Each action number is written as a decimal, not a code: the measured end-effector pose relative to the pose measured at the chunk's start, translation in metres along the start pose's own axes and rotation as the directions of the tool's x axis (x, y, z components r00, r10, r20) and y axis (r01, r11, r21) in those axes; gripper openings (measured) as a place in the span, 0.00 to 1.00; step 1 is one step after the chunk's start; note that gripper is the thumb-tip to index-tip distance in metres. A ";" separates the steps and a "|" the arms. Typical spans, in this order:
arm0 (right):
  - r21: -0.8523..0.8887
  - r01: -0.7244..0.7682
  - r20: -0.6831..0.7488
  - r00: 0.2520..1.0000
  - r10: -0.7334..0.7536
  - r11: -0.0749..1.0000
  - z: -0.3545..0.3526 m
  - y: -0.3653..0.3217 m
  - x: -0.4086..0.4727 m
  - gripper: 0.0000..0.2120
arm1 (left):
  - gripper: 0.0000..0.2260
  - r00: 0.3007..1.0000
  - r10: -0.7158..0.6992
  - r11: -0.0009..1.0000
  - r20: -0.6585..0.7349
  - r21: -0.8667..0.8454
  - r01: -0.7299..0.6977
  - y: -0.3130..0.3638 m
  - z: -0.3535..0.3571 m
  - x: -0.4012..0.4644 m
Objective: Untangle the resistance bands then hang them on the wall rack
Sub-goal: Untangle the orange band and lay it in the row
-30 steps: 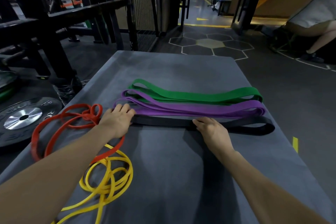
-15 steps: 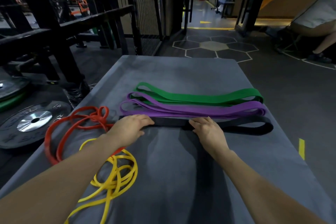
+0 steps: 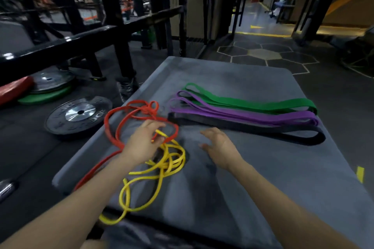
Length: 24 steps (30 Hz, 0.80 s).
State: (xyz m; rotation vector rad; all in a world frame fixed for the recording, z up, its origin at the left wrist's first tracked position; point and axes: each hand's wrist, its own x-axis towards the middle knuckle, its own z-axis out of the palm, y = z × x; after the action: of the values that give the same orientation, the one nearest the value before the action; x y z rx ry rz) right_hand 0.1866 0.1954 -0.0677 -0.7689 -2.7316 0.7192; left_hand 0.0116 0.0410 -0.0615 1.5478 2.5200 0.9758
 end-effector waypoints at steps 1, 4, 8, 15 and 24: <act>0.030 0.011 0.014 1.000 -0.011 1.000 0.007 -0.009 -0.003 0.23 | 0.17 1.000 -0.024 1.000 0.005 0.009 0.024 -0.003 -0.004 -0.013; 0.117 0.002 0.019 1.000 -0.004 0.993 0.025 -0.029 -0.010 0.24 | 0.16 0.995 -0.101 0.995 -0.012 -0.014 0.101 -0.009 -0.010 -0.042; 0.109 0.046 -0.029 0.999 -0.043 0.993 0.034 -0.047 0.002 0.25 | 0.18 0.981 -0.151 0.987 -0.118 0.039 0.157 -0.018 -0.011 -0.062; 0.057 -0.004 -0.083 0.996 0.009 0.998 0.055 -0.067 0.035 0.25 | 0.19 0.965 -0.183 0.961 -0.187 0.173 0.215 -0.040 -0.018 -0.057; 0.101 0.111 0.033 0.993 -0.114 0.989 0.069 -0.086 0.043 0.14 | 0.13 0.954 -0.284 0.882 -0.095 0.364 0.299 -0.061 -0.017 -0.051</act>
State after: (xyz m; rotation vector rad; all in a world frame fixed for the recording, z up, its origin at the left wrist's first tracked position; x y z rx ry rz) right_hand 0.0906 0.1268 -0.0801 -0.5802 -2.7235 0.8456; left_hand -0.0163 -0.0278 -0.0945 1.1582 2.9842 0.5110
